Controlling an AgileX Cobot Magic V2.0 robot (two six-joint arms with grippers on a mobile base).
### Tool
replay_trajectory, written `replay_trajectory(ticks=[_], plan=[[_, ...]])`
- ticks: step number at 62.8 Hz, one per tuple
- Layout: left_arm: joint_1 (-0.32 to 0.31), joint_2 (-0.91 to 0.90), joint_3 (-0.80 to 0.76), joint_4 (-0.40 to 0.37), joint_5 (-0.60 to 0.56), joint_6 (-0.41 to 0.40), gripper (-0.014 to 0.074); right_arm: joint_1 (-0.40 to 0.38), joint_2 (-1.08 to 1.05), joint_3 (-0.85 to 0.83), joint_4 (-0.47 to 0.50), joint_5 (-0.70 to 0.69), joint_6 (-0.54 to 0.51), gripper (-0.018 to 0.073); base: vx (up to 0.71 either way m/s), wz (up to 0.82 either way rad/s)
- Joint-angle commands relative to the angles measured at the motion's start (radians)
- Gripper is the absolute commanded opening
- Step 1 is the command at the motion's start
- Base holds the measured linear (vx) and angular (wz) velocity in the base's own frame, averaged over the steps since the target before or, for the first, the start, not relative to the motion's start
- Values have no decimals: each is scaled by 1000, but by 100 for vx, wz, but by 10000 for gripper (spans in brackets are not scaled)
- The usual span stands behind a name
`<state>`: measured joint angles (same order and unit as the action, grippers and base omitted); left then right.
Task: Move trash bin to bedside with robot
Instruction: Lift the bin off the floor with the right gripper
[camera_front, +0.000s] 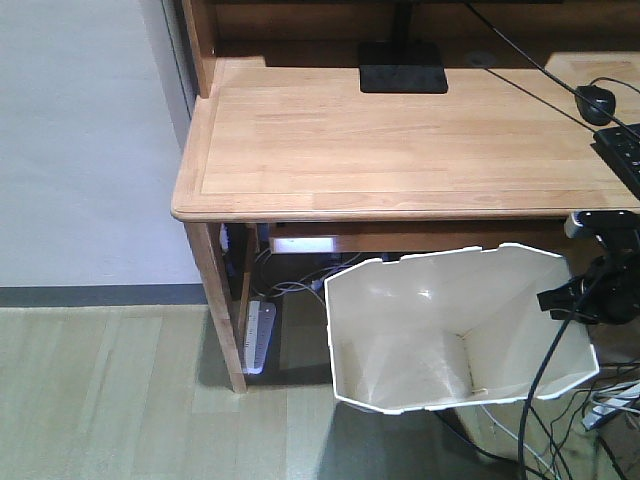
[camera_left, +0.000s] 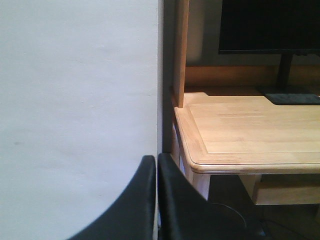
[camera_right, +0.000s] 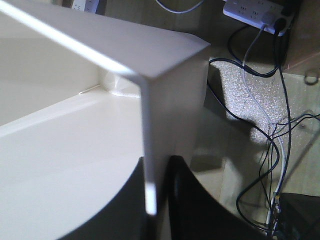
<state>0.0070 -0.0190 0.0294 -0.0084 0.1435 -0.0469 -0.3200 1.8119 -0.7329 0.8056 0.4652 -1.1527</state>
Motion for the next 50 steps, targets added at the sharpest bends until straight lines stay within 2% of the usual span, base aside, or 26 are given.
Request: replay_trajectory(ticks=[1,15,50], plan=[[-3,-10,28,-8,-72,-9,-6,-1,-124,19,72,76,-3,-6,0,0],[-3,-10,28,-8,-72,-9,-6,-3,-205,47,83,89,4,-6,0,0],[-3,-10,28,-8,-72,-9,-6,-3,-215,47,88,287,8,-6,0,0]])
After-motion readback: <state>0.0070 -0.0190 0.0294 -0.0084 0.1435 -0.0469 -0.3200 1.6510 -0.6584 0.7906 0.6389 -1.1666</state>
